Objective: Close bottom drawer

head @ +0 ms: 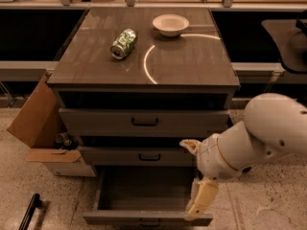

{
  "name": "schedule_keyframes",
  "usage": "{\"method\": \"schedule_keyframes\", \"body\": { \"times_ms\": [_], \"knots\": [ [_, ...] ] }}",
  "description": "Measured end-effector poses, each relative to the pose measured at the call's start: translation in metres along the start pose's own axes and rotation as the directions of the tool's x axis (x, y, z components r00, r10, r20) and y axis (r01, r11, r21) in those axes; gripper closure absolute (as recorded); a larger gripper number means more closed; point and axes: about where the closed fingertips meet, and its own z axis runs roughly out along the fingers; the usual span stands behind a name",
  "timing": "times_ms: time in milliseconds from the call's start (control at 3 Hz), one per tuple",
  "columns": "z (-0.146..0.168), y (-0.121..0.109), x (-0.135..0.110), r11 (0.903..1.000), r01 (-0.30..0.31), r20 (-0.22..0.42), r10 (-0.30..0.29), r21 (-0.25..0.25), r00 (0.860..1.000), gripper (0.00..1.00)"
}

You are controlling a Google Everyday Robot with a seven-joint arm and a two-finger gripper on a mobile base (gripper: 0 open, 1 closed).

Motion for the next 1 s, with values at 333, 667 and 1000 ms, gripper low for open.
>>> {"method": "schedule_keyframes", "body": {
  "times_ms": [333,667,1000],
  "knots": [
    [0.051,0.018,0.014,0.9981,-0.018,0.031,0.02,-0.059,0.999,0.0],
    [0.051,0.018,0.014,0.9981,-0.018,0.031,0.02,-0.059,0.999,0.0],
    [0.062,0.021,0.016,0.9986,-0.006,0.012,0.007,-0.053,1.0,0.0]
  ]
}}
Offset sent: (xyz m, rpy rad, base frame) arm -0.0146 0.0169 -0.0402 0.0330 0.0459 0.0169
